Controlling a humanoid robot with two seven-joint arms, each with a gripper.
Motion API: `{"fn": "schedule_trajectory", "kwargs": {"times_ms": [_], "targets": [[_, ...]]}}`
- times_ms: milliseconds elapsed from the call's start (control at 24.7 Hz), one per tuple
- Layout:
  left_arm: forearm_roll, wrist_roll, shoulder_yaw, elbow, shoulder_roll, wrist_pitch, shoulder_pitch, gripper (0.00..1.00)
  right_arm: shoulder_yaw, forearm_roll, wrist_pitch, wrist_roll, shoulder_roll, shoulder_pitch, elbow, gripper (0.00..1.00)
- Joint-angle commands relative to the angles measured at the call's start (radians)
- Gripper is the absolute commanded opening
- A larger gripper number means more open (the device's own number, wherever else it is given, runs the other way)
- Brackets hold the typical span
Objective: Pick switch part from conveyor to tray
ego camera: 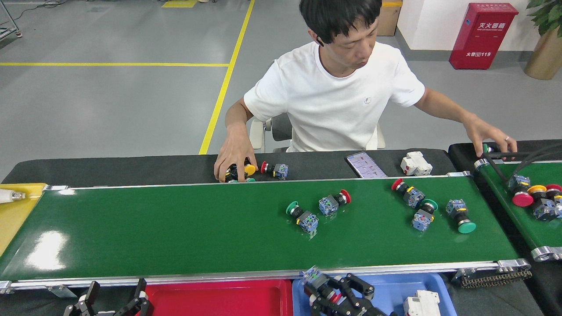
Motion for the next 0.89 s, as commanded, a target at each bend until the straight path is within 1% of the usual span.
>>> {"fn": "schedule_trajectory", "kwargs": {"times_ms": [0, 40, 81, 162, 243, 283, 364, 445, 567, 648, 729, 850], "targets": [[-0.001, 0.008, -0.013, -0.011, 0.022, -0.029, -0.006, 1.00, 0.064, 0.001, -0.020, 0.000, 0.036, -0.004, -0.002, 0.69], [-0.001, 0.008, -0.027, -0.011, 0.025, -0.042, -0.008, 1.00, 0.088, 0.009, 0.026, 0.003, 0.043, -0.006, -0.002, 0.91], [-0.001, 0.008, -0.036, -0.011, 0.028, -0.054, -0.015, 1.00, 0.102, 0.018, 0.062, 0.006, 0.043, -0.010, -0.002, 0.95], [-0.004, 0.008, -0.063, -0.011, 0.045, -0.071, -0.034, 1.00, 0.111, 0.021, 0.082, 0.009, 0.043, -0.021, 0.002, 0.96], [-0.010, 0.006, -0.106, -0.011, 0.083, -0.086, -0.070, 1.00, 0.111, 0.021, 0.089, 0.009, 0.042, -0.044, 0.005, 0.96], [-0.021, 0.005, -0.125, -0.011, 0.105, -0.086, -0.094, 1.00, 0.108, 0.021, 0.093, 0.009, 0.046, -0.052, 0.004, 0.96], [-0.052, 0.002, -0.168, -0.005, 0.125, -0.089, -0.137, 1.00, 0.094, 0.018, 0.102, 0.009, 0.057, -0.075, 0.002, 0.96], [-0.093, -0.006, -0.231, 0.038, 0.126, -0.089, -0.202, 1.00, 0.021, 0.016, 0.161, 0.007, 0.056, -0.099, -0.005, 0.96], [-0.157, -0.028, -0.315, 0.144, 0.123, -0.089, -0.310, 1.00, -0.110, 0.016, 0.240, 0.000, 0.051, -0.135, -0.005, 0.96], [-0.171, -0.049, -0.378, 0.219, 0.116, -0.088, -0.383, 1.00, -0.220, 0.016, 0.300, -0.013, 0.049, -0.148, -0.004, 0.95], [-0.173, -0.057, -0.436, 0.295, 0.108, -0.086, -0.446, 1.00, -0.312, 0.016, 0.337, -0.074, 0.043, -0.154, -0.004, 0.96], [-0.173, -0.061, -0.490, 0.403, 0.097, -0.085, -0.528, 1.00, -0.420, 0.016, 0.346, -0.212, 0.042, -0.135, -0.002, 0.95]]}}
